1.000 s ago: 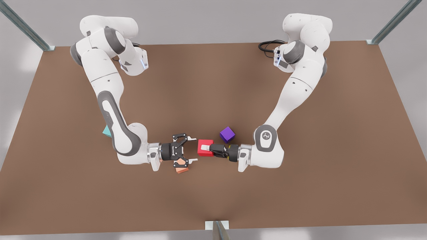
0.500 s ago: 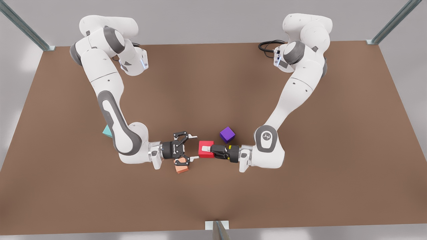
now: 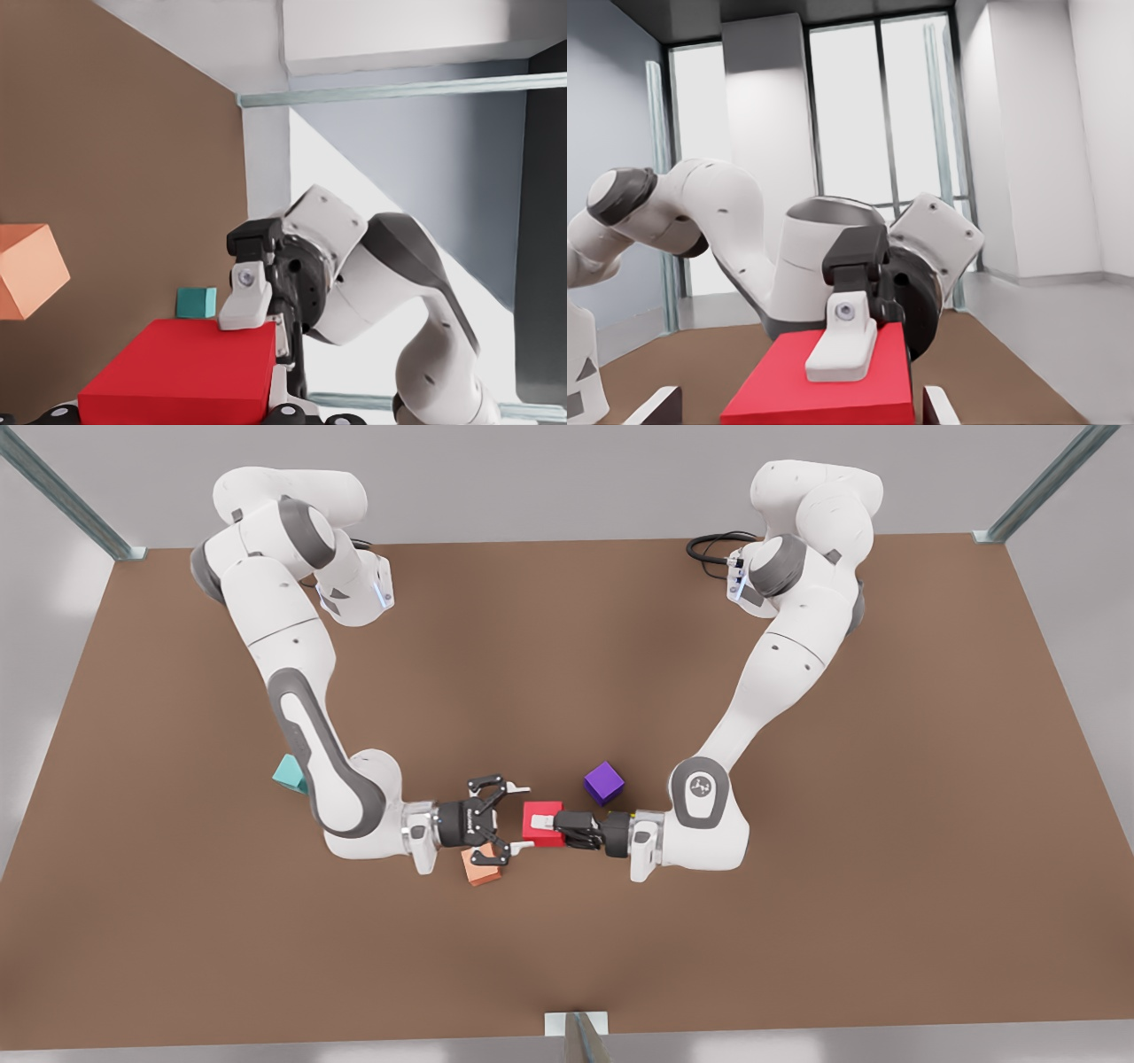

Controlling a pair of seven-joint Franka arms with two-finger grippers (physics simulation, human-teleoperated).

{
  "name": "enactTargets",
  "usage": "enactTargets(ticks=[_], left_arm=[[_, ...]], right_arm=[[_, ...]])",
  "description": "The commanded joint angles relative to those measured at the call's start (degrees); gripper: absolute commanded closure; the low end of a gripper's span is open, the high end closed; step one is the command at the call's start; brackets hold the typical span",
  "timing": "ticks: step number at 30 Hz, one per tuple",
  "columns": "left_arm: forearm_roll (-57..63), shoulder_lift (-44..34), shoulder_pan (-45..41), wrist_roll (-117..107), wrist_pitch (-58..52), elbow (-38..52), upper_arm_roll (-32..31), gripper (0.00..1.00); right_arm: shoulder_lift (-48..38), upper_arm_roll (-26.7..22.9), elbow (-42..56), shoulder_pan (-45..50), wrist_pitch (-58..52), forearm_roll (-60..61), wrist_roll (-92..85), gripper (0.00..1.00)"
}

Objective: Pick up red wooden cube and pass to hand red wooden cube and place in blue wooden cube

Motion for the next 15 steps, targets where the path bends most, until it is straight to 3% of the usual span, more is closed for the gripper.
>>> enactTargets(ticks=[1, 15], left_arm=[[-0.8, -0.1, -0.1, 2.9, 0.2, 0.0, -0.1, 0.45], [-0.7, -0.1, -0.9, 2.9, 2.7, 0.1, -1.2, 0.45]], right_arm=[[0.0, 0.0, 0.0, 0.1, 0.9, 0.1, -0.1, 0.00], [1.1, 0.0, 0.4, 1.5, 1.1, 1.0, -0.1, 0.00]])
